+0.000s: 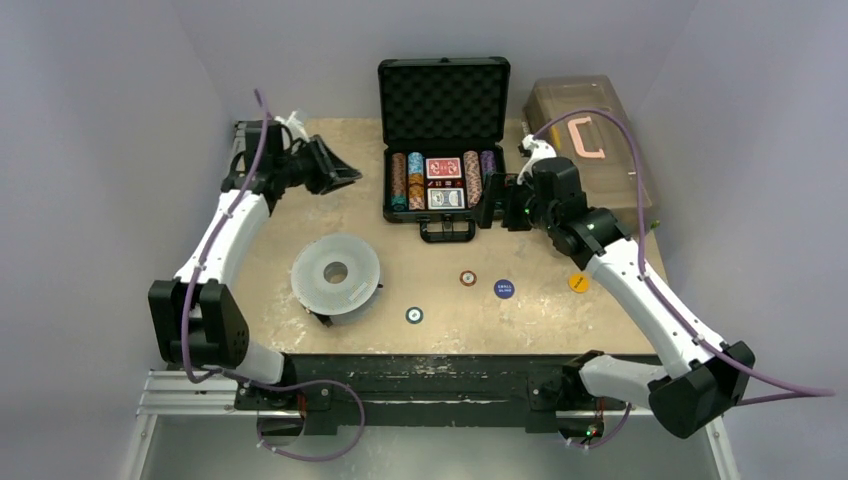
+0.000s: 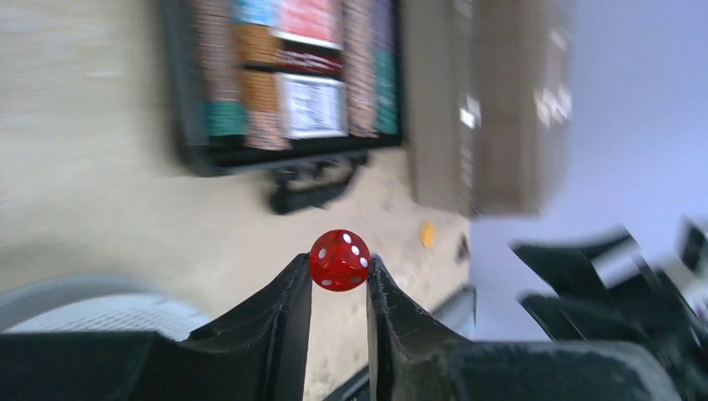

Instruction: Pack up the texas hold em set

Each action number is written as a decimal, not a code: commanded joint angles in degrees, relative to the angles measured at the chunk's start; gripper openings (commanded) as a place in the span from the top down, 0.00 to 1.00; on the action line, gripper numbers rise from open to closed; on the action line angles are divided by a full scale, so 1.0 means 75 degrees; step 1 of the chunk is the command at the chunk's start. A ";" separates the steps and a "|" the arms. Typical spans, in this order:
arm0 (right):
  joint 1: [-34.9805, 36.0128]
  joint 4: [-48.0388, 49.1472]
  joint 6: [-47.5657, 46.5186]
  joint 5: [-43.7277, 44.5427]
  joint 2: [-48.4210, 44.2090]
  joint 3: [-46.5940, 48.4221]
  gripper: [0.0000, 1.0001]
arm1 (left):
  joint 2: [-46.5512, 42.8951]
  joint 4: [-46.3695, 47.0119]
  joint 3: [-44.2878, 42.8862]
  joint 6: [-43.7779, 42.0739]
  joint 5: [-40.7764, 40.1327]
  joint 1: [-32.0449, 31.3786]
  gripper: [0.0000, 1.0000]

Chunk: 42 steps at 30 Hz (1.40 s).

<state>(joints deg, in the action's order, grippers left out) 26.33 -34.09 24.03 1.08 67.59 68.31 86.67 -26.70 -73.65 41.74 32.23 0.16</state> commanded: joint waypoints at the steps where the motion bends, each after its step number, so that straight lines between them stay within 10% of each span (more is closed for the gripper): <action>1: 0.0259 0.1979 0.0330 -0.1721 -0.0255 -0.0616 0.01 | -0.0518 0.2930 0.0644 0.0519 0.2712 -0.1032 1.00; 11: 0.0380 0.7277 0.2193 -0.4392 -0.0154 -0.2573 0.10 | -0.0992 0.5053 0.1101 0.1163 0.3963 -0.2593 1.00; 20: 0.0177 0.7197 0.3451 -0.3771 0.0083 -0.2560 0.29 | -0.0359 0.8954 0.1816 0.3661 0.4568 -0.2811 1.00; 23: -0.0200 0.6928 0.4523 -0.4301 0.0186 -0.2421 0.36 | -0.0753 0.7865 0.1949 0.2013 0.4141 -0.2809 1.00; 28: -0.0644 0.6356 0.5494 -0.5314 0.0310 -0.2210 0.20 | -0.1811 0.5875 0.2400 -0.1557 0.2676 -0.2974 1.00; 42: 0.0039 0.7644 0.6731 -0.6706 0.0745 -0.2128 0.26 | -0.2241 0.6490 0.3090 -0.3410 0.2597 -0.3420 1.00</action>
<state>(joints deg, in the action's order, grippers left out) 24.47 18.70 72.20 -46.26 74.19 50.54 70.78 20.23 -50.65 21.67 51.70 -25.30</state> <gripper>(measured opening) 0.764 0.252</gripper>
